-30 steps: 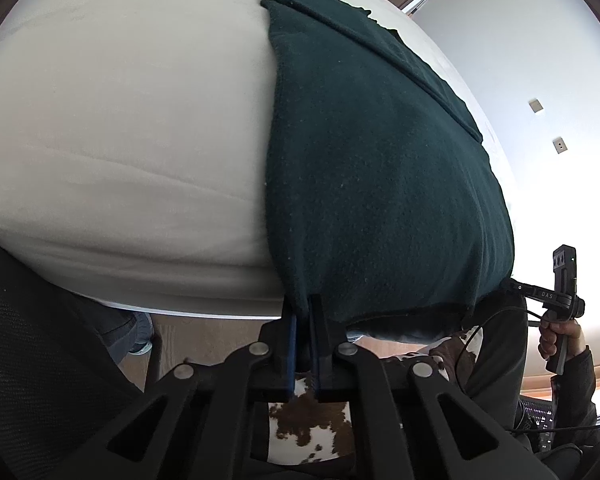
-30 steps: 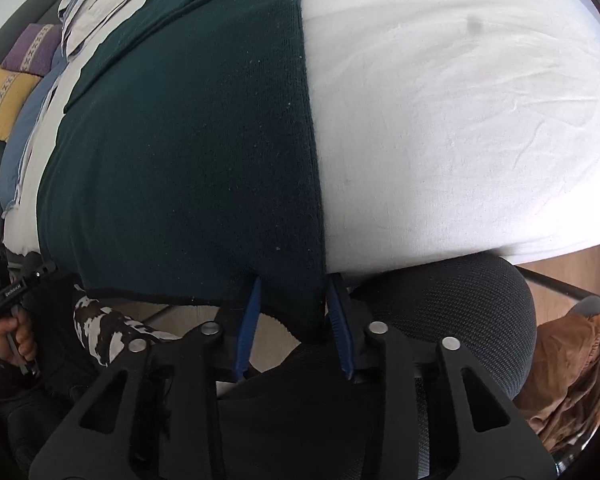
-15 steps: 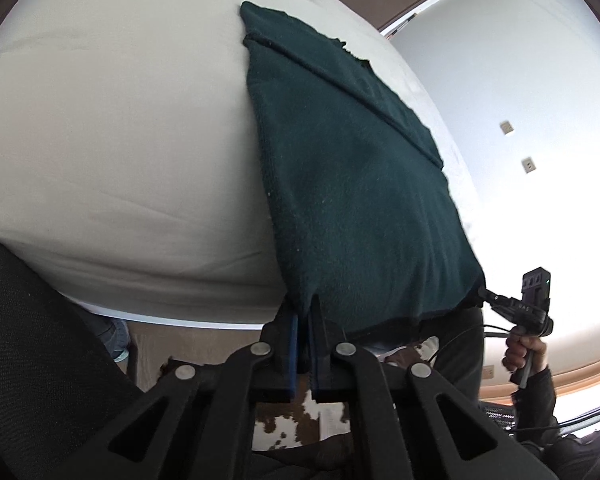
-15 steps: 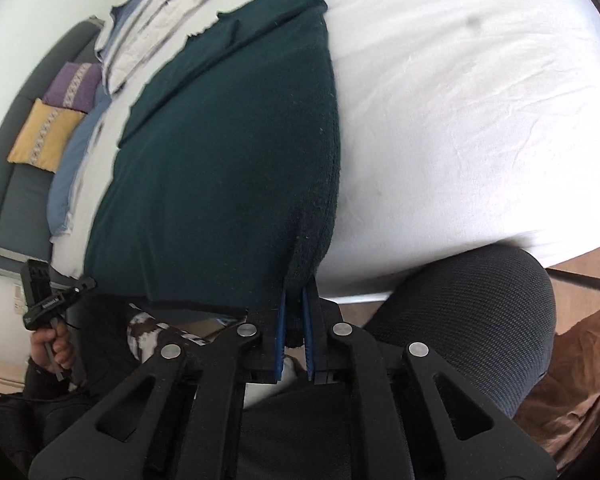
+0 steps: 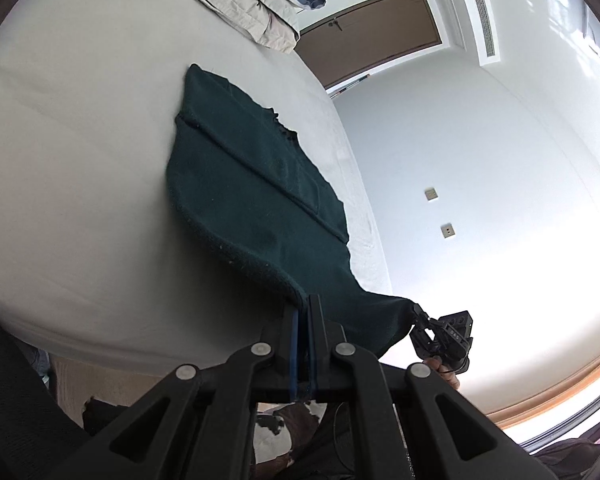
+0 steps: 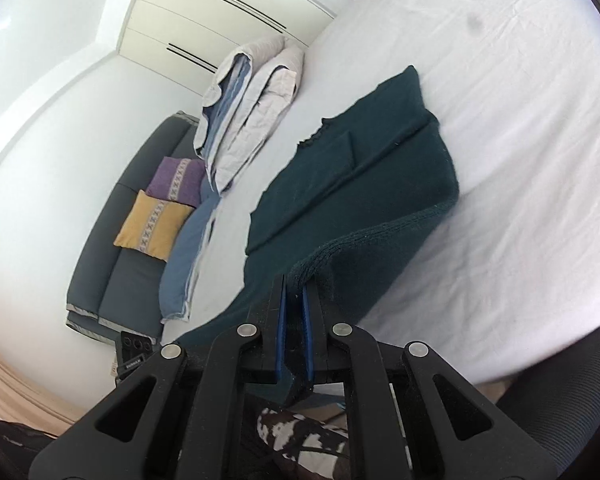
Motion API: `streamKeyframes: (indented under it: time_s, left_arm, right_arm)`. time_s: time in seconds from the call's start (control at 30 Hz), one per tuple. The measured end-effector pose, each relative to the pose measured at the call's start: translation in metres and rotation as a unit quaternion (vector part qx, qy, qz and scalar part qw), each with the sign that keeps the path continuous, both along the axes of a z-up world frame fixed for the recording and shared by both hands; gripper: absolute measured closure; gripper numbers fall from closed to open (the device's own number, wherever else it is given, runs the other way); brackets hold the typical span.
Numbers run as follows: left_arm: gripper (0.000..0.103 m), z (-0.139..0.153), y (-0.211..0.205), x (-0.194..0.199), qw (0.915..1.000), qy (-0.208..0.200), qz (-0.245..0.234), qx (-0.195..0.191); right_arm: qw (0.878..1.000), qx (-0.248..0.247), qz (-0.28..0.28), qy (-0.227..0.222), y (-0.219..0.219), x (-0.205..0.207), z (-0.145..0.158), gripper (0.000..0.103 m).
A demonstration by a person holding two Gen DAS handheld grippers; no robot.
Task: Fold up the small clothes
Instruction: 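Lift the hem with both tools and fold it toward the collar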
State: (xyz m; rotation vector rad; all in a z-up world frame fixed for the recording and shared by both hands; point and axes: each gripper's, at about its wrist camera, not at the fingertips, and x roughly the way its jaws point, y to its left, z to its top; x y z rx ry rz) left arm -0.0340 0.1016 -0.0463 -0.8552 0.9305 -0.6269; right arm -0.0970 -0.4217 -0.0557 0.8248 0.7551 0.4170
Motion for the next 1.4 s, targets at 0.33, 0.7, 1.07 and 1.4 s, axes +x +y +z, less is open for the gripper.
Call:
streamKeyframes:
  time_s: [0.33, 0.7, 1.07, 1.4]
  left_arm:
    - [0.099, 0.013, 0.022, 0.046, 0.9961, -0.020, 0.049, -0.071]
    - [0.099, 0.015, 0.038, 0.129, 0.9901, -0.028, 0.087, -0.107]
    - [0.099, 0.009, 0.023, 0.240, 0.9906, -0.012, 0.093, -0.099]
    - [0.099, -0.028, 0.014, 0.332, 0.9904, 0.031, 0.115, -0.071]
  right_arm:
    - [0.997, 0.046, -0.039, -0.039, -0.006, 0.063, 0.032, 0.097]
    - [0.993, 0.061, -0.091, -0.051, -0.042, 0.140, 0.033, 0.097]
    - [0.988, 0.060, -0.143, -0.022, -0.063, 0.257, 0.003, 0.097]
    - [0.983, 0.051, -0.173, 0.039, -0.076, 0.367, -0.051, 0.096]
